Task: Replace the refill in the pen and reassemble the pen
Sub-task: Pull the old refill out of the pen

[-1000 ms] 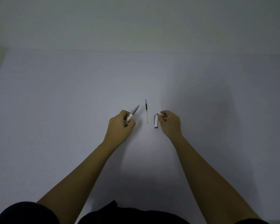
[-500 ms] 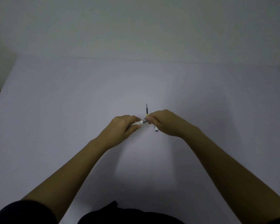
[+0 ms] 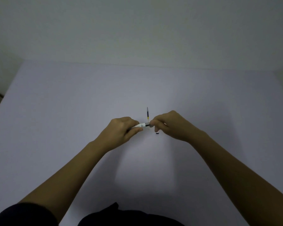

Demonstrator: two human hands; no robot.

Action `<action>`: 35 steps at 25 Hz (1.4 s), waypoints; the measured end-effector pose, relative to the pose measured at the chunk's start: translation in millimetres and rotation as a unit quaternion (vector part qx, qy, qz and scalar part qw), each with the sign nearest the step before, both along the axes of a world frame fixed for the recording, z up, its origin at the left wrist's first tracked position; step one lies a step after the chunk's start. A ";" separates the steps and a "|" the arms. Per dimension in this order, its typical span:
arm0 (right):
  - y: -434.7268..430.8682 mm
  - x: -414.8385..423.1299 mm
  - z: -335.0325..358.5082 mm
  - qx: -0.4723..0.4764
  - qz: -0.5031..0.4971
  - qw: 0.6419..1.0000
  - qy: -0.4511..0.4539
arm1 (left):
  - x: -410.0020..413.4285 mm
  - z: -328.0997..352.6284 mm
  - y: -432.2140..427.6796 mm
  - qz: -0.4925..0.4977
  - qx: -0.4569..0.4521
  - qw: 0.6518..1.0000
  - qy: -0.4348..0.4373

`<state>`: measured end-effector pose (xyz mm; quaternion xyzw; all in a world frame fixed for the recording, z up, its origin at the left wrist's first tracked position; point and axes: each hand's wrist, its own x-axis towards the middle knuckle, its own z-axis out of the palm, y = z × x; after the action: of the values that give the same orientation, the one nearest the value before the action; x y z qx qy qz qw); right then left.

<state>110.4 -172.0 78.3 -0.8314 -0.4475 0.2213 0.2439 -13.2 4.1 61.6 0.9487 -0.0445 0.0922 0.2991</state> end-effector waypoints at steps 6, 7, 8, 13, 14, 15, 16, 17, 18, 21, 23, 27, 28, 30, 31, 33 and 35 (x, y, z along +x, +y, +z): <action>-3.4 -4.1 9.7 0.068 0.010 0.998 0.009 | -4.1 7.2 -4.2 0.003 -0.003 1.000 0.000; -2.7 -5.5 10.1 0.053 0.006 0.998 0.019 | -3.7 8.6 -4.1 0.003 0.003 1.000 0.002; -2.6 -5.8 10.1 0.042 0.003 0.999 0.024 | -3.1 9.8 -3.8 0.004 0.011 1.000 0.003; -4.1 -4.2 14.1 0.103 -0.013 0.994 -0.017 | -1.1 12.3 -11.4 0.019 -0.018 1.000 0.002; -4.2 -4.6 14.9 0.114 -0.011 0.993 -0.013 | -1.7 12.1 -12.7 0.027 -0.035 0.999 0.003; -4.3 -5.4 14.8 0.109 -0.008 0.994 -0.015 | -2.7 11.6 -13.4 0.035 -0.048 0.998 0.006; -4.6 -6.1 14.0 0.092 -0.006 0.996 -0.014 | -4.0 10.9 -13.5 0.041 -0.060 0.997 0.009; -4.5 -7.1 14.0 0.071 -0.011 0.997 -0.006 | -5.4 10.4 -13.0 0.045 -0.071 0.996 0.013; -5.1 -6.7 12.7 0.053 -0.013 0.998 0.003 | -7.0 10.0 -12.3 0.046 -0.077 0.996 0.017; -5.9 -7.0 13.6 0.064 -0.005 0.998 -0.011 | -10.2 10.1 -12.9 0.039 -0.070 0.996 0.027; -6.1 -6.8 18.2 0.095 -0.001 0.995 -0.002 | -10.8 10.9 -14.0 0.039 -0.067 0.997 0.026; -4.4 -7.0 23.1 0.029 -0.028 0.999 0.016 | -10.9 12.0 -15.1 0.040 -0.070 0.997 0.012; -3.1 -6.7 22.9 0.000 -0.040 0.999 0.030 | -10.7 12.6 -15.1 0.039 -0.072 0.997 0.011; -2.1 -6.5 22.9 -0.019 -0.063 0.996 0.063 | -9.6 13.5 -14.7 0.038 -0.071 0.997 0.014; -2.2 -6.5 23.6 -0.011 -0.063 0.996 0.067 | -9.0 13.5 -14.9 0.037 -0.068 0.997 0.015; -4.2 -5.7 24.8 0.017 -0.046 0.997 0.051 | -8.4 13.2 -15.6 0.035 -0.065 0.997 0.014; -7.6 -5.8 25.1 0.056 -0.032 0.997 0.051 | -8.8 13.3 -16.0 0.040 -0.068 0.997 0.010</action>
<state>104.6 -179.6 103.4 -0.8177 -0.4198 0.2304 0.3195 -22.0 -11.9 74.9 0.9282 0.0030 0.0979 0.3590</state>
